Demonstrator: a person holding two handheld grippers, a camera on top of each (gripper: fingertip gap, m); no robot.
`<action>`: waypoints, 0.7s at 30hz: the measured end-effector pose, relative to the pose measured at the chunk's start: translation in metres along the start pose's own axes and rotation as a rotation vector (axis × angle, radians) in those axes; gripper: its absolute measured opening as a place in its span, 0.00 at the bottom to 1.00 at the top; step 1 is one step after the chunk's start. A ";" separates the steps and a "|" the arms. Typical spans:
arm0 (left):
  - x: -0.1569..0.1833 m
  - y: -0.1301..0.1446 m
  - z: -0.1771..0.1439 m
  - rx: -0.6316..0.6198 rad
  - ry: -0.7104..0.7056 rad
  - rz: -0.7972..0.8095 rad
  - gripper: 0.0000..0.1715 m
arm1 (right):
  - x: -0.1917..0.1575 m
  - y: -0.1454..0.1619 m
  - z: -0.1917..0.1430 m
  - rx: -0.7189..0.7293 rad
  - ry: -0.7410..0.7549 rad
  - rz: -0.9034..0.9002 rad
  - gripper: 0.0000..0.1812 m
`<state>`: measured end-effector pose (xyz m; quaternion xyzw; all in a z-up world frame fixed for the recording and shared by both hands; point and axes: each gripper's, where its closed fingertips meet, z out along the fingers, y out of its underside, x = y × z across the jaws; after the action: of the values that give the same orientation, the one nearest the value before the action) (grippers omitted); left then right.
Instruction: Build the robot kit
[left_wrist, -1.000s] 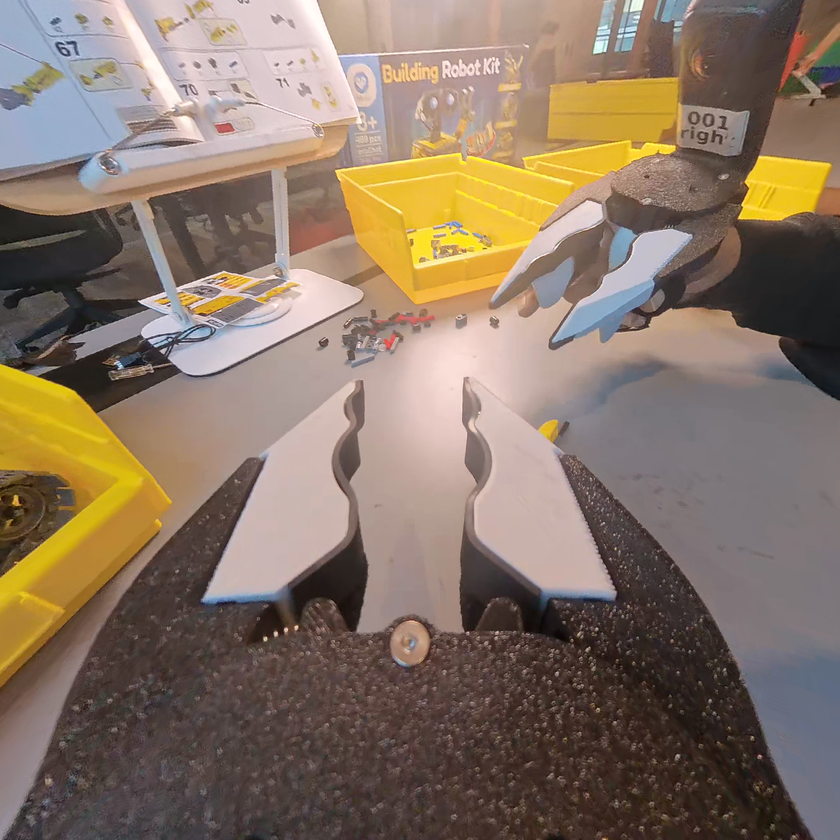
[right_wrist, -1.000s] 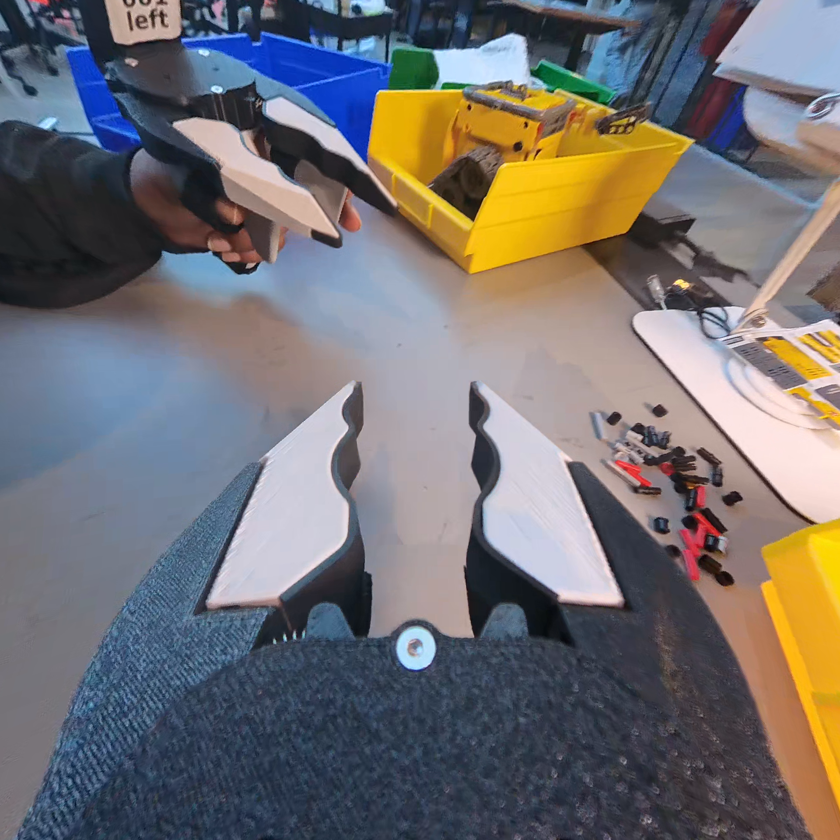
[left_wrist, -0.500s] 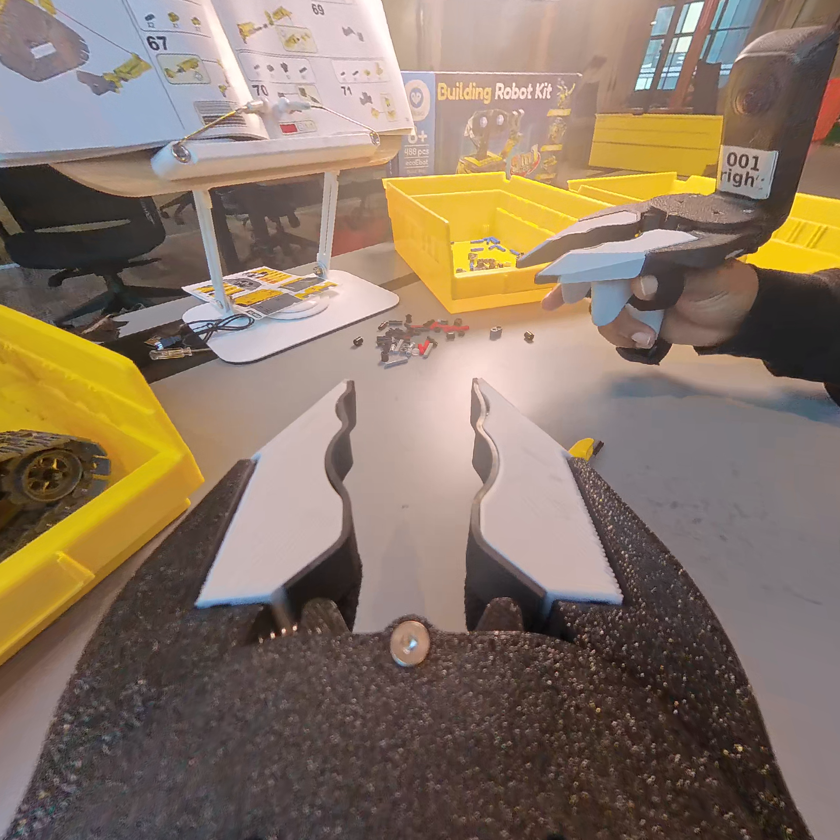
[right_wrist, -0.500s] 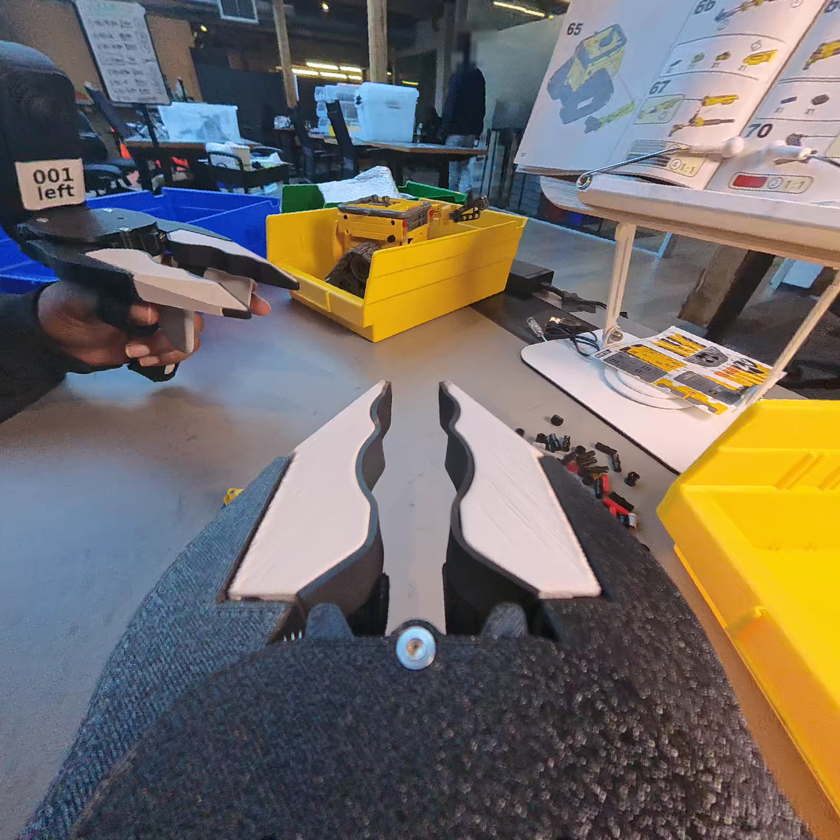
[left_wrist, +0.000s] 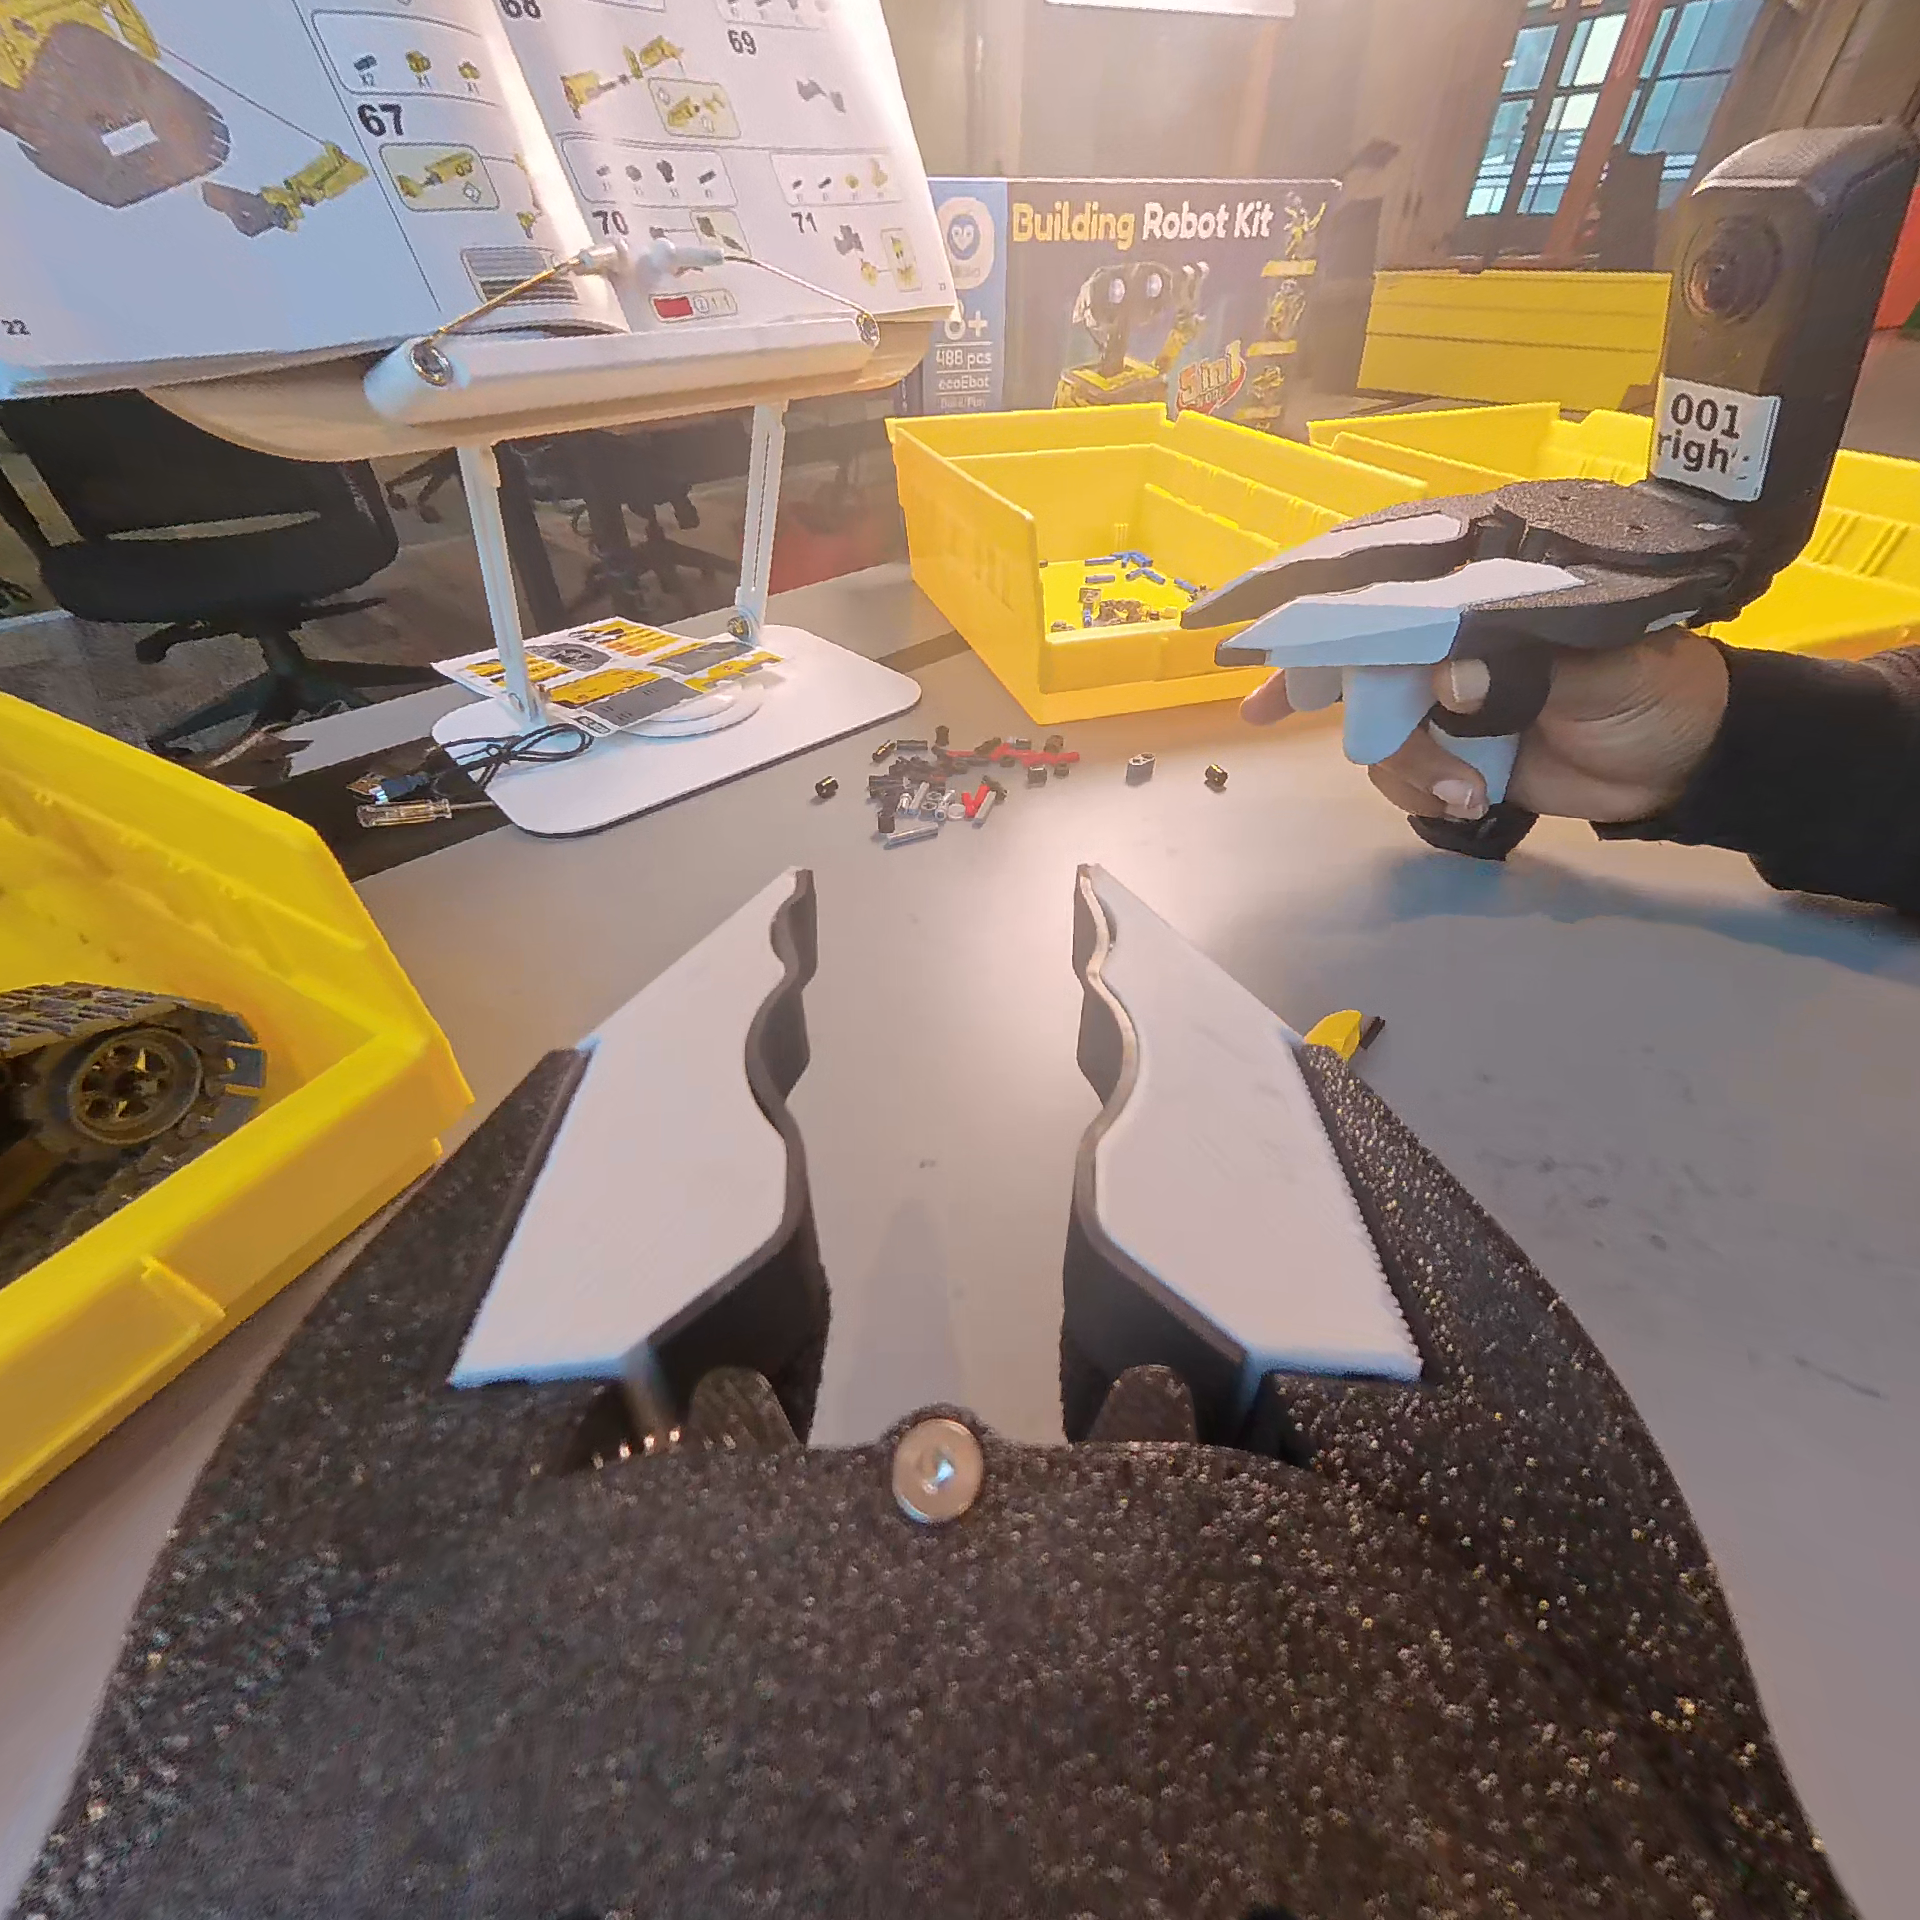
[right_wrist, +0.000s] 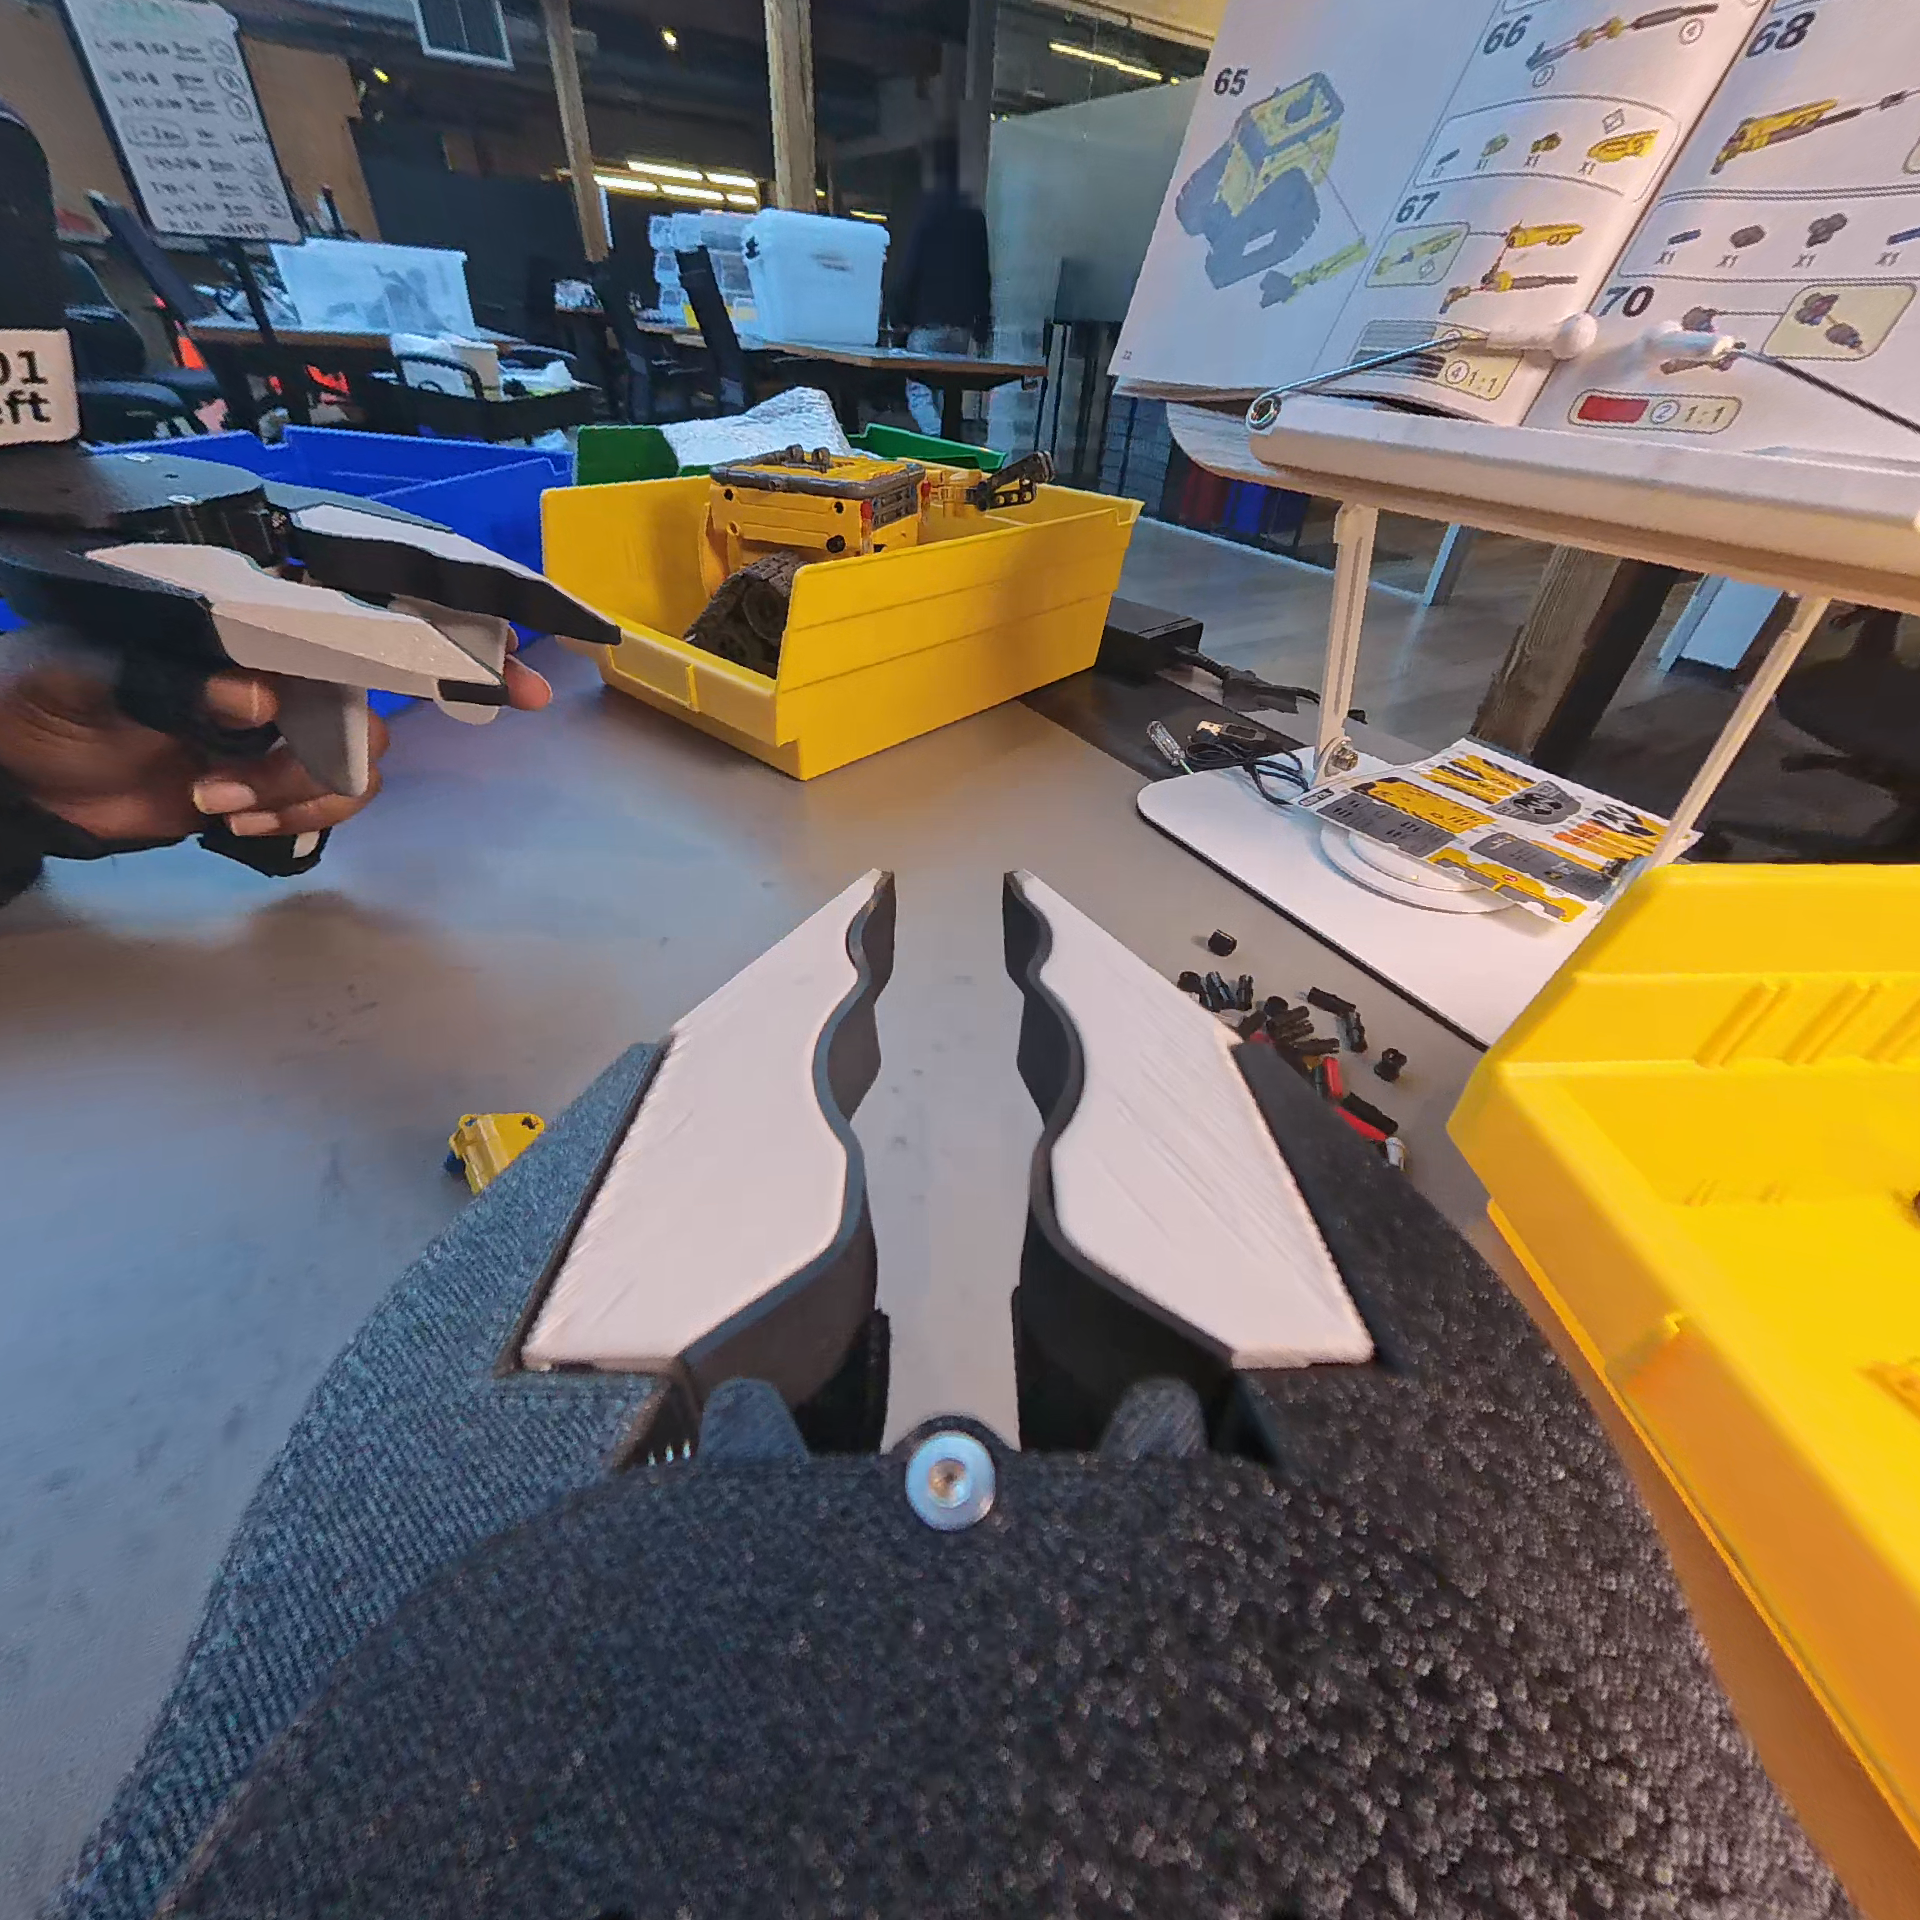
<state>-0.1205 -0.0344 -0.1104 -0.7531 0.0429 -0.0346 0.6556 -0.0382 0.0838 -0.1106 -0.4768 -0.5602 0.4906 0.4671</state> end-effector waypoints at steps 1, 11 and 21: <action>-0.001 0.000 0.000 0.002 -0.004 0.002 0.28 | 0.000 0.000 0.000 0.001 0.002 -0.001 0.11; -0.007 0.002 0.000 0.002 -0.020 -0.023 0.28 | -0.002 0.000 0.001 0.003 -0.013 0.013 0.11; -0.024 0.004 -0.002 0.012 -0.079 -0.083 0.31 | 0.024 -0.012 -0.006 0.073 0.121 0.040 0.18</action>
<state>-0.1446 -0.0344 -0.1138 -0.7510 -0.0145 -0.0325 0.6594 -0.0354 0.1072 -0.0968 -0.4992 -0.5030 0.4904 0.5073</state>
